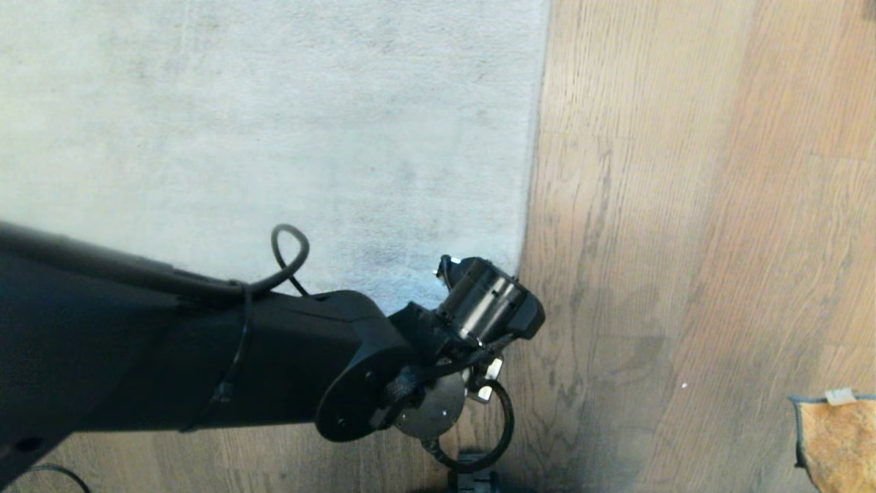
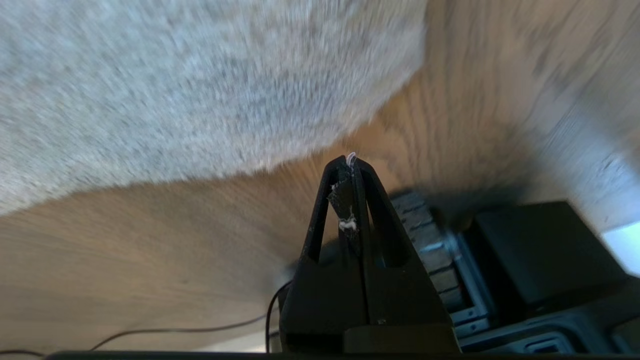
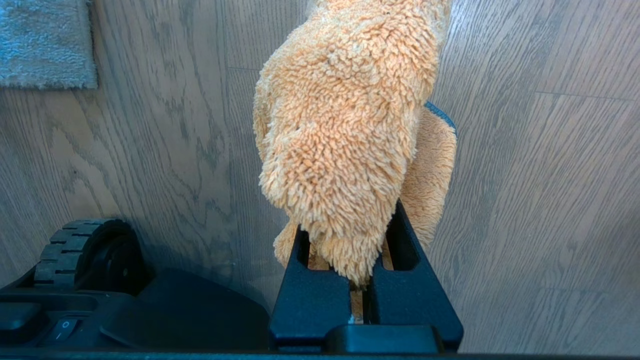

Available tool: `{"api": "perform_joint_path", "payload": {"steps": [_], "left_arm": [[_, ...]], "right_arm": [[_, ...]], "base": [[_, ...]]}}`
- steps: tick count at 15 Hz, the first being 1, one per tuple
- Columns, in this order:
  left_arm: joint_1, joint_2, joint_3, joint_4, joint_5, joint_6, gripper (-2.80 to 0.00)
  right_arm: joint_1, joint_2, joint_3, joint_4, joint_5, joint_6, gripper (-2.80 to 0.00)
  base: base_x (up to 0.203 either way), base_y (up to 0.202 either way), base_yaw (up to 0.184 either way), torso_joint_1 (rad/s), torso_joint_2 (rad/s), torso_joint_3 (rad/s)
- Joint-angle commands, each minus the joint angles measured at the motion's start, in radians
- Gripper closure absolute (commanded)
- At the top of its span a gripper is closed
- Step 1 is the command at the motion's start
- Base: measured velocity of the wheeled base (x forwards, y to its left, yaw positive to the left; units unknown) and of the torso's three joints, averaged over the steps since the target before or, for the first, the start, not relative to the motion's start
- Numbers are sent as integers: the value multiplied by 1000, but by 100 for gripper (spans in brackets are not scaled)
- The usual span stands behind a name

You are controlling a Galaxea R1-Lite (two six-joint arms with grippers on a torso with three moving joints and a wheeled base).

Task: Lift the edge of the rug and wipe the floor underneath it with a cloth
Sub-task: Lay down the carpet

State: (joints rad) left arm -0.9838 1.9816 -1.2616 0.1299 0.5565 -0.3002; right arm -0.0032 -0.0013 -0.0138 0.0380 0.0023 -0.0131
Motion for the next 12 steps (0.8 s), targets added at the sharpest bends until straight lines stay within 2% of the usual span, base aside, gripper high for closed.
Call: {"api": "perform_joint_path", "payload": {"steps": [1, 12], "left_arm": [[12, 11, 29, 1, -4, -2, 0], [87, 51, 39, -8, -6, 2, 0]], "right_arm": [[0, 1, 0, 0, 1, -1, 0], [0, 1, 0, 0, 1, -1, 0]], "base": [[0, 0, 0, 0, 0, 0], [0, 0, 0, 0, 0, 0]]}}
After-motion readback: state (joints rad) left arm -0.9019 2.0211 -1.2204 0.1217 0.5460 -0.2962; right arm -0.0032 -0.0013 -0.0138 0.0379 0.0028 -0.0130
